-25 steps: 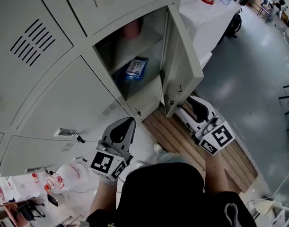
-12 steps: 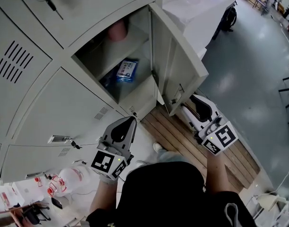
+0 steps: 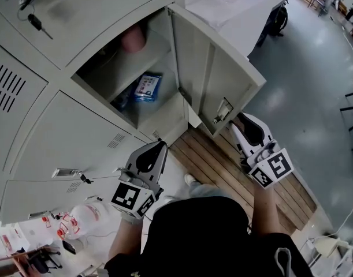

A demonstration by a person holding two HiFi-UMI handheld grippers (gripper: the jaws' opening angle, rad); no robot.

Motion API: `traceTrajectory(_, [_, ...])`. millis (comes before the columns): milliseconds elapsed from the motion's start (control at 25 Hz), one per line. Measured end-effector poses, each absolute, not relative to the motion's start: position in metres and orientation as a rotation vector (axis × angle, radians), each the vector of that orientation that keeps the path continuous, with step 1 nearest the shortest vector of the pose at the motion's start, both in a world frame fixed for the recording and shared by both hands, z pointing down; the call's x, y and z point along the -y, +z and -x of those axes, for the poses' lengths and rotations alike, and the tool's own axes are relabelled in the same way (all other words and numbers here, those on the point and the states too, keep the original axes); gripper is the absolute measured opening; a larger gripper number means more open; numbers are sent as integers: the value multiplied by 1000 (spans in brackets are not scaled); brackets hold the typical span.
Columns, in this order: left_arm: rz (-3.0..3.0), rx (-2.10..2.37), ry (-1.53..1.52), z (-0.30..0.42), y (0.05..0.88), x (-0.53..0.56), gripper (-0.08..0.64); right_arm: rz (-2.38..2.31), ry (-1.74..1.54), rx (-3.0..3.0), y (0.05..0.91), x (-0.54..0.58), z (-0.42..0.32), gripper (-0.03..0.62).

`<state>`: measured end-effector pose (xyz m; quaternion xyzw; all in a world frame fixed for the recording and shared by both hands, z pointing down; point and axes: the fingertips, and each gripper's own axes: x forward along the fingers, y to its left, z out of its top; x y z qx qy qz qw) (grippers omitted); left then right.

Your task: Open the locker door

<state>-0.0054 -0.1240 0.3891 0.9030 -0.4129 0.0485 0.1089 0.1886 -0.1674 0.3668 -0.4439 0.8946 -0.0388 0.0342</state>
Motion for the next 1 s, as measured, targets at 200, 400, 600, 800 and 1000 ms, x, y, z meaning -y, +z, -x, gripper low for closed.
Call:
traceTrajectory(200, [-2652, 1220, 148, -5, 390, 127, 23, 1423, -129, -2702, 368, 177, -208, 100])
traceTrajectory(400, [-2648, 1232, 153, -12, 391, 128, 23, 1460, -149, -2664, 368, 186, -222, 98])
traceTrajectory(600, [-2640, 1258, 155, -11, 390, 129, 23, 1520, -165, -2619, 369, 197, -238, 87])
traceTrajectory(800, [-2633, 1279, 150, -6, 389, 131, 23, 1569, -167, -2595, 369, 205, -247, 84])
traceTrajectory(1000, [-2633, 1286, 140, -3, 387, 134, 23, 1621, -166, -2582, 368, 209, -252, 86])
